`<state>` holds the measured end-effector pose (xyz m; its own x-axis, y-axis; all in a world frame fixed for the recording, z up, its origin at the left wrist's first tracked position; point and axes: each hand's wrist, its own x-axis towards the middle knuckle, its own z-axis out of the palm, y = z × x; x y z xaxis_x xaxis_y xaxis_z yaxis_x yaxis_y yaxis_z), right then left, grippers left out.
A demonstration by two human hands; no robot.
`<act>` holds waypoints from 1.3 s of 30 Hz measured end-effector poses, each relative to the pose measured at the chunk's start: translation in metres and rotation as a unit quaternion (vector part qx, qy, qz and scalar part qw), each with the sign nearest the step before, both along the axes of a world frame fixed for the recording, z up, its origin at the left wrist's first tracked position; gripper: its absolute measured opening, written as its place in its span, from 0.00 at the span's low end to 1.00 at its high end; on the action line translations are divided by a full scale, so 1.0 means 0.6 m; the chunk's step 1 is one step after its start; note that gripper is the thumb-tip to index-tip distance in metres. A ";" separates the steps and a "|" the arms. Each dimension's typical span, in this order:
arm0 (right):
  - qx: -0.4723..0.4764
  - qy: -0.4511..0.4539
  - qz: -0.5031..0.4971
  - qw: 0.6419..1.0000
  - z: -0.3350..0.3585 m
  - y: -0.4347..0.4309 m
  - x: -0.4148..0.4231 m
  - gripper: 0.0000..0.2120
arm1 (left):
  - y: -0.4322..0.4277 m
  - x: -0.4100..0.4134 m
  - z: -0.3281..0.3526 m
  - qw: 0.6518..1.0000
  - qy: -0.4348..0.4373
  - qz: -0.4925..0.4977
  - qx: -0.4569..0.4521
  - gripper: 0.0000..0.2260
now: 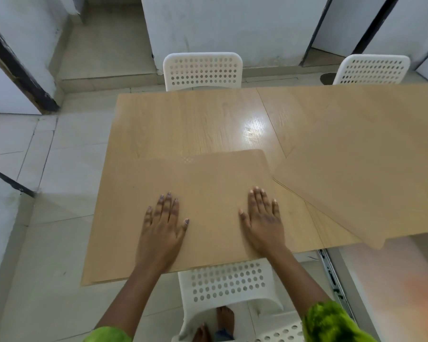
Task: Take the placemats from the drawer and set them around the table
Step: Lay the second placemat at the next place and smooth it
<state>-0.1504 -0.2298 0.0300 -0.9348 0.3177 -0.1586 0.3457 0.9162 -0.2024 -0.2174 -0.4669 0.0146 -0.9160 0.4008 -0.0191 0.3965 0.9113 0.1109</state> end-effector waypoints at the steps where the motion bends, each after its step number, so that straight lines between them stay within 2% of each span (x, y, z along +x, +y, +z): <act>1: 0.007 -0.005 -0.006 1.000 0.000 0.012 0.003 0.38 | -0.003 -0.002 0.000 1.000 -0.004 0.005 -0.002 0.32; 9: 0.006 -0.012 -0.026 1.000 0.002 0.036 0.012 0.39 | -0.011 -0.007 -0.002 0.999 -0.022 0.024 -0.003 0.35; 13: -0.044 -0.034 -0.032 0.998 0.015 0.039 0.009 0.29 | -0.007 -0.005 0.011 0.998 -0.054 0.024 0.008 0.37; 19: -0.136 0.043 -0.086 0.986 0.057 0.073 0.018 0.25 | 0.070 0.007 0.071 0.995 -0.084 0.003 0.055 0.41; 21: -0.139 0.054 -0.102 0.984 0.070 0.101 0.031 0.24 | 0.119 0.013 0.087 0.993 -0.099 -0.028 0.063 0.38; 24: -0.126 0.054 -0.127 0.982 0.081 0.156 0.056 0.22 | 0.198 0.028 0.104 0.984 -0.134 -0.058 0.098 0.27; 31: -0.083 -0.024 -0.136 0.987 0.092 0.327 0.119 0.26 | 0.396 0.085 0.122 0.952 -0.196 -0.079 0.221 0.22; 33: -0.069 -0.088 -0.113 0.987 0.092 0.366 0.129 0.28 | 0.445 0.097 0.121 0.929 -0.254 -0.048 0.263 0.21; 35: -0.055 -0.147 -0.085 0.984 0.088 0.395 0.142 0.31 | 0.488 0.102 0.121 0.881 -0.333 0.040 0.333 0.18; 39: -0.023 -0.174 -0.031 0.984 0.080 0.429 0.163 0.33 | 0.542 0.116 0.130 0.696 -0.495 0.221 0.471 0.10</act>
<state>-0.0528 0.0277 0.0780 -0.8007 0.3568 -0.4812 0.4556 0.8842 -0.1026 -0.1475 -0.1416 0.0926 -0.6783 0.3455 -0.6486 -0.5956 0.2586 0.7606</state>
